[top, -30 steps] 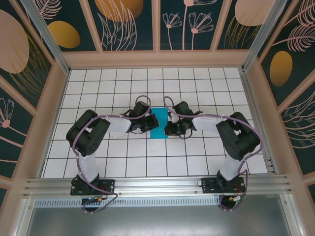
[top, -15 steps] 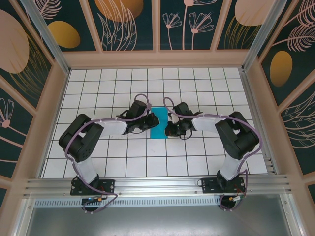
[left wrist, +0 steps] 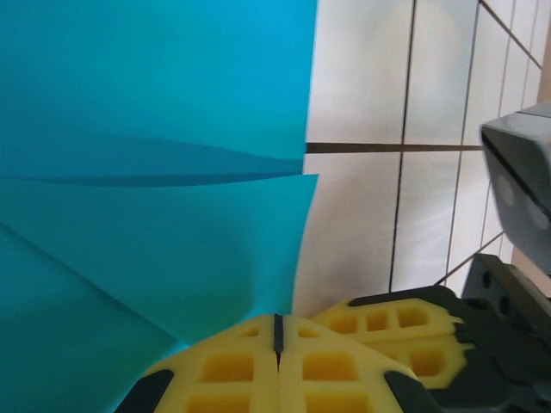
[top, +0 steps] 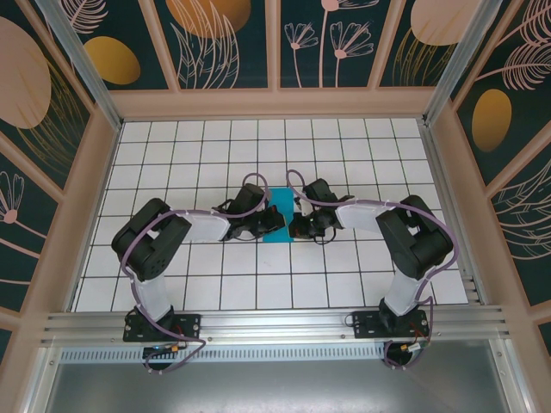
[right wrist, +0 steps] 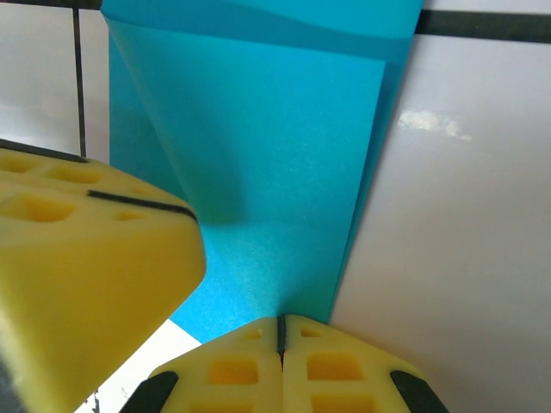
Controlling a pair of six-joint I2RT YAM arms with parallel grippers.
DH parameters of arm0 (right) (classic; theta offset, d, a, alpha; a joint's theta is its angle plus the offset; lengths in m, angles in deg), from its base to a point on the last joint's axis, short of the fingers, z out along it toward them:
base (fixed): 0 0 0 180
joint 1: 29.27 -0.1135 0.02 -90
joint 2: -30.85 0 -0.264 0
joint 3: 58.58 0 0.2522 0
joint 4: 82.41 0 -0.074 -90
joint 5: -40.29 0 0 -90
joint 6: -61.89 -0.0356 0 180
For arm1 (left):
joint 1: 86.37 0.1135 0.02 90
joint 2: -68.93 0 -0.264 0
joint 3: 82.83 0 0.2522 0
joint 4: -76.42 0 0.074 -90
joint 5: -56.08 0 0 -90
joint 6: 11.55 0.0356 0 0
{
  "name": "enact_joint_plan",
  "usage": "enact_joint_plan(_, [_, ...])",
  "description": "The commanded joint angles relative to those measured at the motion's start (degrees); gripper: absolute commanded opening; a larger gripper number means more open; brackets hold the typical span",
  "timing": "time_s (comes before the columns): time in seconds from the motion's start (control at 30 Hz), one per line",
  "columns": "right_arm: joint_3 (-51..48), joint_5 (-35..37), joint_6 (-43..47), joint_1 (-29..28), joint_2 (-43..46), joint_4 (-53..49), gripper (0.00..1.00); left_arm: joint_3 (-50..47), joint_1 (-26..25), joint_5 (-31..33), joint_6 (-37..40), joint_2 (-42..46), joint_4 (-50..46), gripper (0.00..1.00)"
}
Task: Fold a paper plane with a square sheet of paper (pick it up from the middle)
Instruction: Fold the triangle a second time at the center of the table.
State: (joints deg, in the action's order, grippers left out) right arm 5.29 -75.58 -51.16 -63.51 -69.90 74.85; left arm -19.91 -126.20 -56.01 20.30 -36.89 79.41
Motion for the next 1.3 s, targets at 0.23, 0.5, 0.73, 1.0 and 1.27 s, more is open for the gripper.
enact_joint_plan(0.23, [-1.6, 3.7, -0.7, -0.3, -3.4, -3.9, 0.0, -2.2, -0.8, -3.5, -4.7, -2.9, 4.9, 0.0])
enact_joint_plan(0.5, [-2.6, 8.3, 0.9, -0.7, -4.3, -6.7, 0.0, -0.9, -0.4, 3.9, -3.0, -3.9, -2.9, 0.0])
enact_joint_plan(0.73, [-3.5, 13.7, 1.9, -0.8, -7.0, -10.8, 0.0, -0.7, 3.1, 7.2, -0.2, -3.3, -5.5, 0.0])
enact_joint_plan(1.0, [-3.2, 19.2, 3.3, -1.8, -8.9, -13.3, 0.0, 3.1, 7.3, 9.5, 2.4, -4.2, -8.6, 0.0])
enact_joint_plan(1.27, [-2.9, 19.5, 3.2, -1.8, -8.4, -13.3, 0.0, 3.8, 10.6, 10.5, 5.3, -5.8, -10.1, 0.0])
